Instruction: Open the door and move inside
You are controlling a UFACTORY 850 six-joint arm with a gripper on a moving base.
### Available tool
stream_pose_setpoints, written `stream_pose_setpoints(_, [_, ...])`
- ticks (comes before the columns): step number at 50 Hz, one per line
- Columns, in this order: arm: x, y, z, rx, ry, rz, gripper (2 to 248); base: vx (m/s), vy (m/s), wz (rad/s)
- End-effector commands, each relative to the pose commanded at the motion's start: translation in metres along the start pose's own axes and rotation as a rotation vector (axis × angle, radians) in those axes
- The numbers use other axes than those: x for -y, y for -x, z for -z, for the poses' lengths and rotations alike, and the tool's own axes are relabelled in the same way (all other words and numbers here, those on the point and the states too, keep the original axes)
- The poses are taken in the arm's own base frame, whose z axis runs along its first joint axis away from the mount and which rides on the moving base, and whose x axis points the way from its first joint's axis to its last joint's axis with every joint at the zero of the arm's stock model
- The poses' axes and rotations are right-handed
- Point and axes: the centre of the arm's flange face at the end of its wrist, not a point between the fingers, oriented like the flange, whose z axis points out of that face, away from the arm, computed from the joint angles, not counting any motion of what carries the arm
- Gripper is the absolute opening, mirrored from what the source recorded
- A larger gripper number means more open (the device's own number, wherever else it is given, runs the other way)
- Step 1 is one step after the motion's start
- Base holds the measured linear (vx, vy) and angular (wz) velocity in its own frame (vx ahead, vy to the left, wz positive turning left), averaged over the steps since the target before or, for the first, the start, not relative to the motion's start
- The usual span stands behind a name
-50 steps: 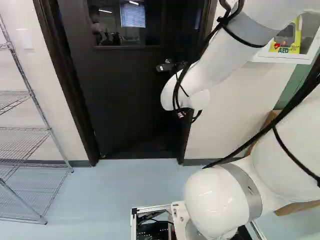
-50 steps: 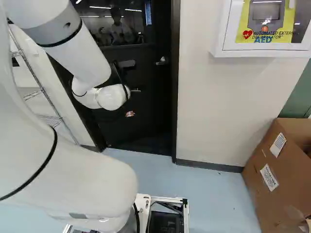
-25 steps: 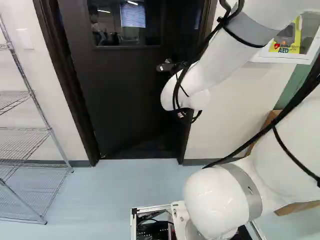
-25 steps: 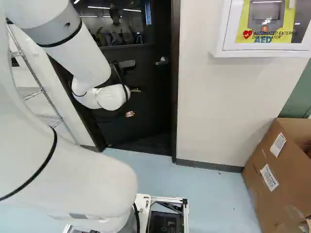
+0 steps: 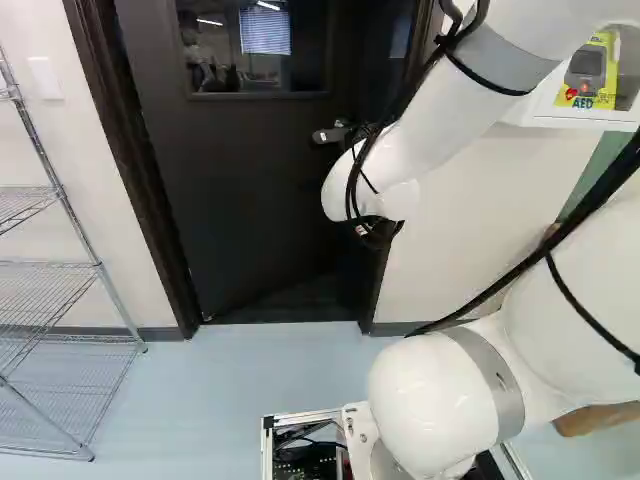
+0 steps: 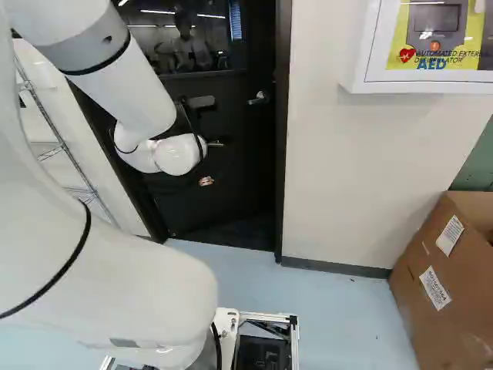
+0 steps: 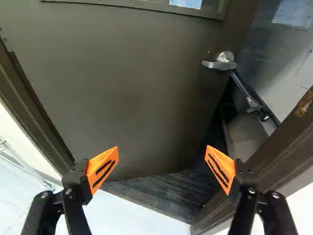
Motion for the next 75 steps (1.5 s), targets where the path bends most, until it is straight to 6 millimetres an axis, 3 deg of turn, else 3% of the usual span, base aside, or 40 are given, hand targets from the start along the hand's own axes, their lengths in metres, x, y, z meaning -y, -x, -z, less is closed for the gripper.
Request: stream_pose_setpoints(75, [0.0, 0.0, 0.0, 0.0, 0.0, 0.0, 247, 0.089, 0.075, -0.015])
